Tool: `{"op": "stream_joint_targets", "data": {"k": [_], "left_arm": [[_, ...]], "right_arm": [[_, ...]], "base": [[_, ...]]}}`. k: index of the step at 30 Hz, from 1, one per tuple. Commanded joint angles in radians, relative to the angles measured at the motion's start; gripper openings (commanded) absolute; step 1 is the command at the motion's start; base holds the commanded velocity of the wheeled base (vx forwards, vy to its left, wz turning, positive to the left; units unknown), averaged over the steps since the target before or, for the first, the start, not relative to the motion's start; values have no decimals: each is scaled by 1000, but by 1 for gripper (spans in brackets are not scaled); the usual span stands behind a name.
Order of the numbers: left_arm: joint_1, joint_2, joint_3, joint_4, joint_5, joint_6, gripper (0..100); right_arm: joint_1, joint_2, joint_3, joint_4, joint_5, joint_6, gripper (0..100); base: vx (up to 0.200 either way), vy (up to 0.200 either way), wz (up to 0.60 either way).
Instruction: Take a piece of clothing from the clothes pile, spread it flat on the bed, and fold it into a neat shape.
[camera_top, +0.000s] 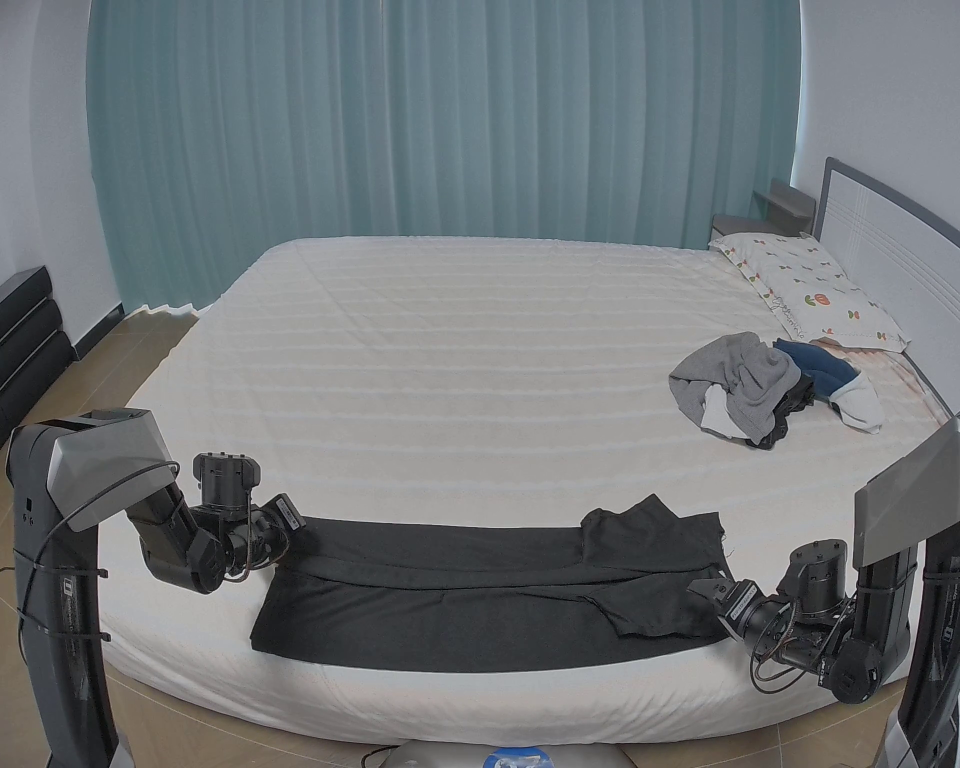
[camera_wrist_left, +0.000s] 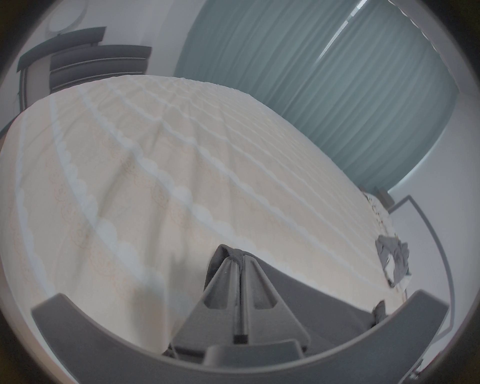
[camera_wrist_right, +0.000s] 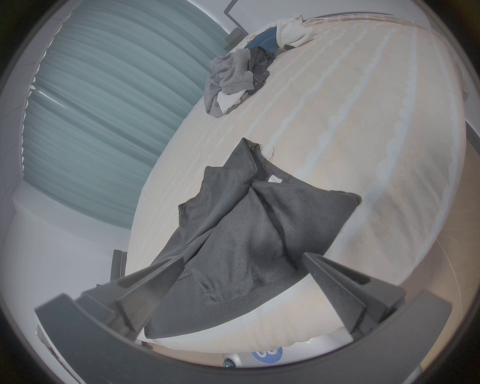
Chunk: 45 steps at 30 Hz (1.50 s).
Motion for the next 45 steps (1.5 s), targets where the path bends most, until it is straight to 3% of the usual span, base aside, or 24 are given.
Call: {"op": "stream_joint_targets", "data": {"k": [1, 16, 17, 25, 29, 32, 36, 45], "left_arm": [[15, 4, -16, -26, 8, -25, 0], [17, 29, 2, -44, 4, -22, 0], [17, 29, 2, -46, 4, -22, 100], [29, 2, 32, -46, -5, -39, 100], [46, -24, 32, -46, -34, -148, 100], [51, -30, 38, -46, -58, -157, 100], [57, -19, 36, -46, -74, -159, 100], [57, -14, 38, -47, -72, -157, 100]], "right_arm": [[-2, 3, -3, -10, 0, 0, 100], [-8, 3, -12, -12, 0, 1, 100], [-10, -2, -18, -12, -2, 1, 100], [-74, -117, -33, -9, 15, -8, 100], [-88, -63, -105, 4, 69, -10, 100], [-91, -20, -145, 4, 69, -30, 100], [-129, 44, -256, 60, 96, -214, 100], [-131, 56, -497, 292, 165, -303, 100]], "base": [[0, 0, 0], [0, 0, 0], [0, 0, 0], [0, 0, 0], [0, 0, 0], [0, 0, 0], [0, 0, 0], [0, 0, 0]]}}
